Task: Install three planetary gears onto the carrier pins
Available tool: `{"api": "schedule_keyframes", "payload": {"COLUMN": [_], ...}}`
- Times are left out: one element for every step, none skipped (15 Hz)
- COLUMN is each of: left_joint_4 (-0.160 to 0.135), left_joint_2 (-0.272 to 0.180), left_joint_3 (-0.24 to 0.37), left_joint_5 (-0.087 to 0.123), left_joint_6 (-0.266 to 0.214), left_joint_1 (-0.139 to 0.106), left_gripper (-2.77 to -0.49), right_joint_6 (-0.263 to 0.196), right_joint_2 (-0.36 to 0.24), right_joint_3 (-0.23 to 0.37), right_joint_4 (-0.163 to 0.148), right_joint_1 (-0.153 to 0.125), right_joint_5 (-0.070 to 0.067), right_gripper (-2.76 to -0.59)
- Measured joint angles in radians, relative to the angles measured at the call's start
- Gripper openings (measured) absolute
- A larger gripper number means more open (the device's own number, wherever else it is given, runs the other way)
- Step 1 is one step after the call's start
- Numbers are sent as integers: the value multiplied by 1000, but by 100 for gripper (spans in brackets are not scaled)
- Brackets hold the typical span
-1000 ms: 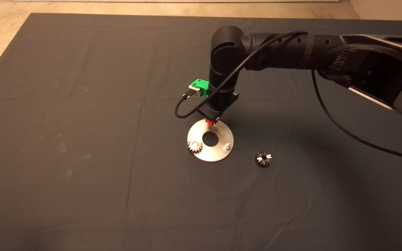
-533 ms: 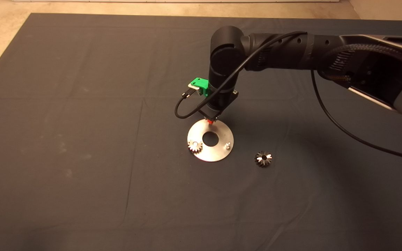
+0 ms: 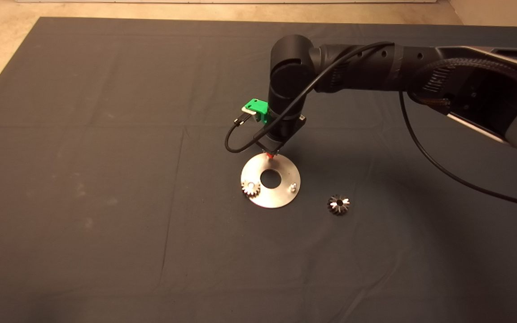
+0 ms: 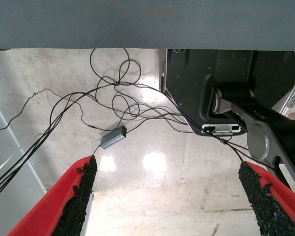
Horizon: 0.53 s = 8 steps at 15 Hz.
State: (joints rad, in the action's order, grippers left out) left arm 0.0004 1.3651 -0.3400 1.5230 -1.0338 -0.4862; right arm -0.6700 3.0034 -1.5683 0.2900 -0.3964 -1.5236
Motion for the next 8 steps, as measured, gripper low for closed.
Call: {"api": "schedule_keyframes", "payload": {"left_joint_4": [0, 0, 0, 0, 0, 0, 0, 0], "left_joint_2": [0, 0, 0, 0, -1, -3, -6, -6], "left_joint_3": [0, 0, 0, 0, 0, 0, 0, 0], "left_joint_5": [0, 0, 0, 0, 0, 0, 0, 0], "left_joint_6": [0, 0, 0, 0, 0, 0, 0, 0], "left_joint_1": [0, 0, 0, 0, 0, 0, 0, 0], "left_gripper": [-122, -122, -122, -122, -122, -122, -122, -122], "right_joint_6": [0, 0, 0, 0, 0, -1, -4, -5], "right_joint_2": [0, 0, 0, 0, 0, 0, 0, 0], "right_joint_3": [0, 0, 1, 1, 1, 4, 8, 10], "right_joint_4": [2, 2, 3, 3, 3, 3, 5, 5], "right_joint_1": [0, 0, 0, 0, 0, 0, 0, 1], "right_joint_5": [0, 0, 0, 1, 1, 1, 1, 0], "right_gripper": [-242, -242, -242, -242, -242, -242, -242, -242]}}
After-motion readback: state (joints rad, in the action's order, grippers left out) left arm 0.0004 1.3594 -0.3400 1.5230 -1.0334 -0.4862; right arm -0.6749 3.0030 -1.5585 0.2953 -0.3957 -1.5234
